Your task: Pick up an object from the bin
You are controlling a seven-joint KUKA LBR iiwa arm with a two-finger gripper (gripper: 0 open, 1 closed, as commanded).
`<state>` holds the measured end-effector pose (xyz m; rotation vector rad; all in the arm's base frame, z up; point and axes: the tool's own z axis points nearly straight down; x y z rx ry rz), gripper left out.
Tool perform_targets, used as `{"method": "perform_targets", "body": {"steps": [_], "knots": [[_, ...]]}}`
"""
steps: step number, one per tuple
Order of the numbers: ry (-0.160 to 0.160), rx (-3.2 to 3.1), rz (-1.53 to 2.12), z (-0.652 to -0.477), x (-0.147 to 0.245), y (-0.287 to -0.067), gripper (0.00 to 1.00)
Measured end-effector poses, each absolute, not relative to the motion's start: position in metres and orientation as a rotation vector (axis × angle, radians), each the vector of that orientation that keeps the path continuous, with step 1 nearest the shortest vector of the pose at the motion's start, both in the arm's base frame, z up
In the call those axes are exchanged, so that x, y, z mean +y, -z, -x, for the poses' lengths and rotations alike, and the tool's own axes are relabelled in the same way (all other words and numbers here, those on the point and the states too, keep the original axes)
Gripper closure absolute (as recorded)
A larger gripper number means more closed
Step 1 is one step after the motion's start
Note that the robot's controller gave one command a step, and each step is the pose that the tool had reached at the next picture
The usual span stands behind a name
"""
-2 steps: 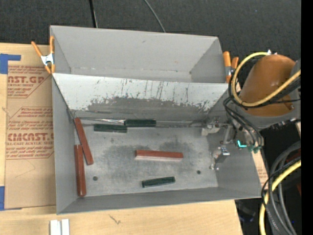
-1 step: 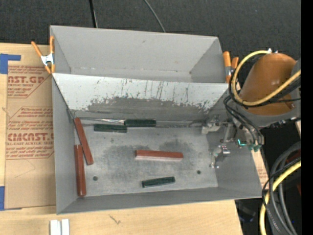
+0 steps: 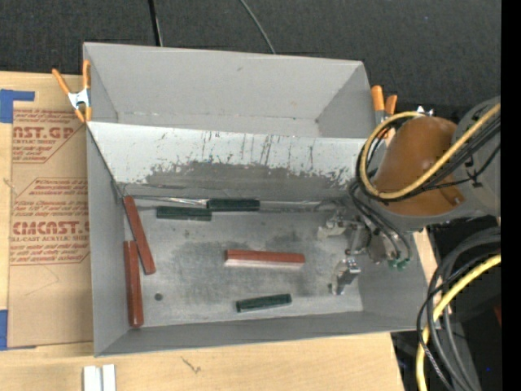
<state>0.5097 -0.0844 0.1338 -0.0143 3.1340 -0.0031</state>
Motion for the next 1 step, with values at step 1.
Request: {"method": "perform_targets", "body": {"steps": [1], "knots": [[0.005,3.108,0.266,-0.5376,-0.0329,-0.077,1.0]]}}
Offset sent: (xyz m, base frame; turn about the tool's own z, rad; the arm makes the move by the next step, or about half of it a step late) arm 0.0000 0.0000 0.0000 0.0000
